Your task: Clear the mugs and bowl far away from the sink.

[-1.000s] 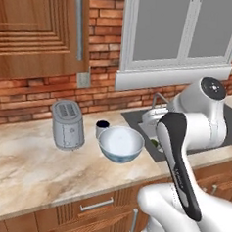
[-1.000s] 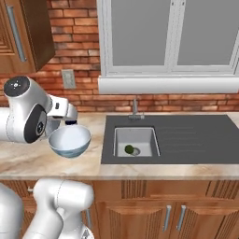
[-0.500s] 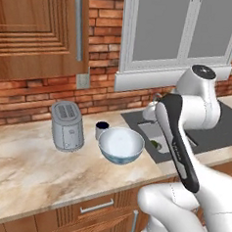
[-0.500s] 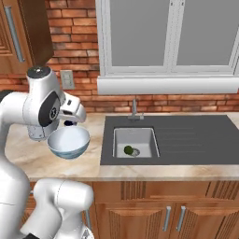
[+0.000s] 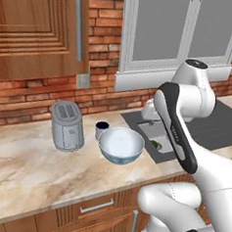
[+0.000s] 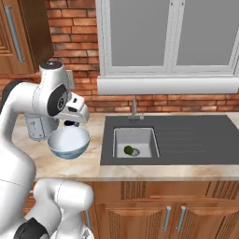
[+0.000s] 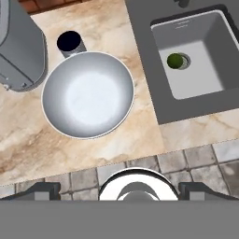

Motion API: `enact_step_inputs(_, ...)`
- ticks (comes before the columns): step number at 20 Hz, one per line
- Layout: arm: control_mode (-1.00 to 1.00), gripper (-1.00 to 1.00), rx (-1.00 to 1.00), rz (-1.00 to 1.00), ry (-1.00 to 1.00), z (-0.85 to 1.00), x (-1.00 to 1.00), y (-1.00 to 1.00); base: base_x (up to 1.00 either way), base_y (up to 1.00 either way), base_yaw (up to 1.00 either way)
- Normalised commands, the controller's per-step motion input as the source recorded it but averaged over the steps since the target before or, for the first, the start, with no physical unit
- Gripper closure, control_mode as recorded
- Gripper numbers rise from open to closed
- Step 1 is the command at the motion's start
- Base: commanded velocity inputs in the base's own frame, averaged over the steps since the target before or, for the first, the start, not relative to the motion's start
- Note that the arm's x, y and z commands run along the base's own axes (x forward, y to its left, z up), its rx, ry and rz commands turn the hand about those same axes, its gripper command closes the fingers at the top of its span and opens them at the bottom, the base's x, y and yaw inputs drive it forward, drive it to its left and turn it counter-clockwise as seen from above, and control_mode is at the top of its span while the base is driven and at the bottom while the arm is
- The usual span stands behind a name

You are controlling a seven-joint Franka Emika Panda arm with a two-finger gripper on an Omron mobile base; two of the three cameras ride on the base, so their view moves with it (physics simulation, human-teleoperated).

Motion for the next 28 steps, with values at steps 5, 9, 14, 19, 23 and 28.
enact_step_inputs(5,-1.0,-1.0,0.0,0.0,0.0,-0.56,0.05,0.0,0.0,0.0,0.0)
enact_step_inputs(9,-1.0,-1.0,0.0,0.0,0.0,-0.48,0.04,0.0,0.0,0.0,0.0)
enact_step_inputs(14,-1.0,-1.0,0.0,0.0,0.0,-0.35,0.11,0.0,0.0,0.0,0.0)
enact_step_inputs(19,-1.0,-1.0,0.0,0.0,0.0,-0.23,0.32,0.0,0.0,0.0,0.0)
enact_step_inputs(23,-1.0,-1.0,0.0,0.0,0.03,-0.38,0.37,0.0,0.0,0.0,0.0)
enact_step_inputs(28,-1.0,-1.0,0.0,0.0,0.03,-0.33,0.36,0.0,0.0,0.0,0.0)
